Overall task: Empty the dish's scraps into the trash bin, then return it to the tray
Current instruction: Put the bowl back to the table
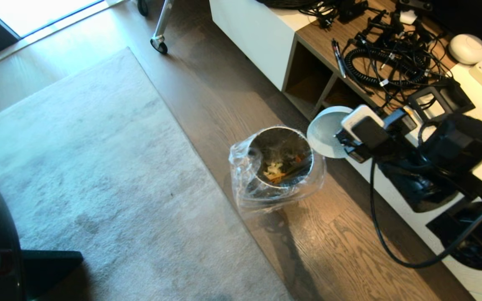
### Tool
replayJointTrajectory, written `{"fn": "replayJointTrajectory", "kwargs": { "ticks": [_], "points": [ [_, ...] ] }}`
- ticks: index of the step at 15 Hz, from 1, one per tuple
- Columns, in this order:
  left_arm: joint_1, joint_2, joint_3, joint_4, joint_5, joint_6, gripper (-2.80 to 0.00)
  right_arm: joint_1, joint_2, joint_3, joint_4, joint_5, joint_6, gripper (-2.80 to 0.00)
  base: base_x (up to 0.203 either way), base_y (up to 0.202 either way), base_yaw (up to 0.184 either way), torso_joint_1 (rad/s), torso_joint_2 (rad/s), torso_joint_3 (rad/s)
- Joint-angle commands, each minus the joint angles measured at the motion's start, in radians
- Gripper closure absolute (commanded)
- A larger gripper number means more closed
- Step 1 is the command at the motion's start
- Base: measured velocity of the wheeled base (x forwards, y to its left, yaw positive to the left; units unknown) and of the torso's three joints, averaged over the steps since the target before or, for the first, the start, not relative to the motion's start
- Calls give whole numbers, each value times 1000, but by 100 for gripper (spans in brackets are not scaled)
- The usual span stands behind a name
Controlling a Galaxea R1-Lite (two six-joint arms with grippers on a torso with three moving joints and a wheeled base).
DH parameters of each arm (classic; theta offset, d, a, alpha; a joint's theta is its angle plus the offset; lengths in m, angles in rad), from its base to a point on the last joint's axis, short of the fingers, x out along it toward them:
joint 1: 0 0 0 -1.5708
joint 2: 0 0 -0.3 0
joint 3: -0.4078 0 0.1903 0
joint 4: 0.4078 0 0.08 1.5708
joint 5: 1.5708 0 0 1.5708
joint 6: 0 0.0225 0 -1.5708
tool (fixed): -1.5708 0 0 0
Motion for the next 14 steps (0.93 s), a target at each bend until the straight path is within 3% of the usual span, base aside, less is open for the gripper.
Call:
{"fn": "replayJointTrajectory", "kwargs": {
  "ticks": [1, 10, 12, 14],
  "points": [
    [0, 0, 0, 0, 0, -1, 0, -71, -95, 69, 28, -7, 55, 0, 0, 0, 0, 0, 0, 0],
    [2, 0, 0, 0, 0, -1, 0, -387, -334, 555, 95, -38, 450, 0, 0, 0, 0, 0, 0, 0],
    [0, 0, 0, 0, 0, -1, 0, -430, -416, 653, 184, -38, 532, 0, 0, 0, 0, 0, 0, 0],
    [0, 0, 0, 0, 0, -1, 0, -474, -522, 671, 366, -37, 599, 0, 0, 0, 0, 0, 0, 0]
  ]
}}
